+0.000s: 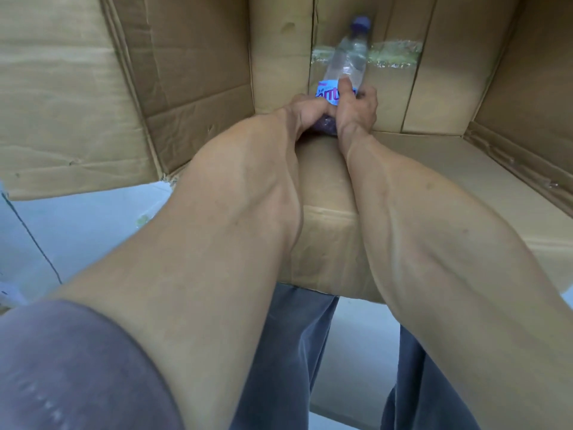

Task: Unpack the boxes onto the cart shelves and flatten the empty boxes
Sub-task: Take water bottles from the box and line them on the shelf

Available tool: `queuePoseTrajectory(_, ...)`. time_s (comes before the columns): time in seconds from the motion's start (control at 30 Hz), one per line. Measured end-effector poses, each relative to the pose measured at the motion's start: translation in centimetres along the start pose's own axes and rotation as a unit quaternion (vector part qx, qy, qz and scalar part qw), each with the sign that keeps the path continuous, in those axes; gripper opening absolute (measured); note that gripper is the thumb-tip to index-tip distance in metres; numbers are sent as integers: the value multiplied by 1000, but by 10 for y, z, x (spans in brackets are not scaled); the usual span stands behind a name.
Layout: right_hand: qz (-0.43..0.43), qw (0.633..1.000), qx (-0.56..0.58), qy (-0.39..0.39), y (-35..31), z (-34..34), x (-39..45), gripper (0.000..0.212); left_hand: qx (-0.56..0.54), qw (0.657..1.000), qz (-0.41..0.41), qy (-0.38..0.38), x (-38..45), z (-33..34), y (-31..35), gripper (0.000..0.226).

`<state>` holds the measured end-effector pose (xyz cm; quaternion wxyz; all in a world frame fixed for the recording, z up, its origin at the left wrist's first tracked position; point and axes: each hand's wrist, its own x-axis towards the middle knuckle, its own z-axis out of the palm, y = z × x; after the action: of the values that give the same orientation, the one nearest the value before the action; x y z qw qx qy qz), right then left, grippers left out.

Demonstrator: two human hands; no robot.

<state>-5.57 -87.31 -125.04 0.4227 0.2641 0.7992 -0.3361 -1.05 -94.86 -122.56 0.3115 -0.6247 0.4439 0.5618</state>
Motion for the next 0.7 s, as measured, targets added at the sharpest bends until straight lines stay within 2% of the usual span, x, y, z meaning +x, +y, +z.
queuePoseTrajectory(0.13,4,1000,-7,4,-10,-10,-2,28,-37,999,-18,-31,-25,-2,12,18)
queuePoseTrajectory(0.3,52,998,-13,-23,-21,-25,-27,43,-63,994,-33,84,-44,-9,21,23)
queuePoseTrajectory(0.47,97,993,23,-64,-40,-43,-67,54,-118,991,-39,41,-95,-12,35,20)
queuePoseTrajectory(0.57,114,990,39,-76,-60,-60,-86,58,-103,993,-51,8,-125,-19,44,25)
queuePoseTrajectory(0.7,120,986,70,-89,-86,-84,-123,53,-102,993,-47,-36,-170,-27,54,22)
